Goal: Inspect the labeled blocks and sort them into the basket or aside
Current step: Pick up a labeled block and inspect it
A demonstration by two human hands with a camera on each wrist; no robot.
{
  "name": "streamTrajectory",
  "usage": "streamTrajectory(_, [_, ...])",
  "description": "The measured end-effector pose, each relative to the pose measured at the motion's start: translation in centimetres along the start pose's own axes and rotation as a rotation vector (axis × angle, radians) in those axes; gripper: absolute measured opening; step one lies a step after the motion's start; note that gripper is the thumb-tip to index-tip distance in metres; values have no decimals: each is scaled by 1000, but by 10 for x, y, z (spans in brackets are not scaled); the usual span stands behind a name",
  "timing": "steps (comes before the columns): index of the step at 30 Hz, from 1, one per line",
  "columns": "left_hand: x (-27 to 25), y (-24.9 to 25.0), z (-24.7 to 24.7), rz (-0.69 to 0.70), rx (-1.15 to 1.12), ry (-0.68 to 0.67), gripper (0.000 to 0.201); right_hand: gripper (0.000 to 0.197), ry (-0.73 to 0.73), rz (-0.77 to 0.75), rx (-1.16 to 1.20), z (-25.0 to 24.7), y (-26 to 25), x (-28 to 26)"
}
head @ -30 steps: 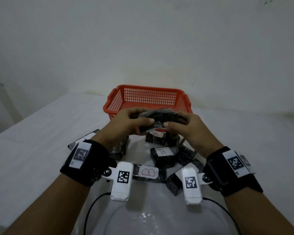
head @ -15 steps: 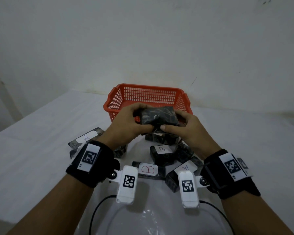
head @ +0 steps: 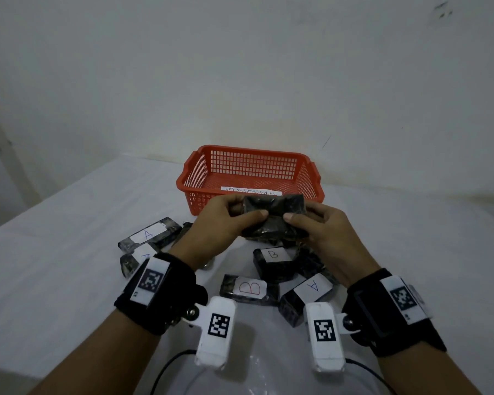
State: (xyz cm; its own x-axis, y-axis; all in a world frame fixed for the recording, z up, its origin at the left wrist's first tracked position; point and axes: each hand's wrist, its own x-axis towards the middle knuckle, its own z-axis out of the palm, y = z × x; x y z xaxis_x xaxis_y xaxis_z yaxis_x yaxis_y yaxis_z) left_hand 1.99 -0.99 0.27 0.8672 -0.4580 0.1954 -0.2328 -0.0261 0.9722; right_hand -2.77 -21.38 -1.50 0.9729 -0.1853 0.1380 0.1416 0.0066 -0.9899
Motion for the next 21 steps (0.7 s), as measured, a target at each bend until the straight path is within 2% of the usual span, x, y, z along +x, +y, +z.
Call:
streamTrajectory(4, [-1, 4, 2, 30, -21, -26, 25, 44, -51, -21, -44, 4, -3, -3])
streamTrajectory(8, [-4, 3, 3, 12, -35, -68, 28, 36, -45, -37, -77, 4, -3, -4])
streamTrajectory(13, [-2, -1, -3, 17, -24, 29, 28, 52, -104, 26, -95, 1, 5, -4])
streamTrajectory(17, [-6, 1, -8, -2, -1, -51, 30, 43, -76, -6, -135, -5, 2, -8])
streamTrajectory(21, [-8, 3, -10, 24, 65, -50, 32, 52, -95, -41, -122, -1, 1, -11])
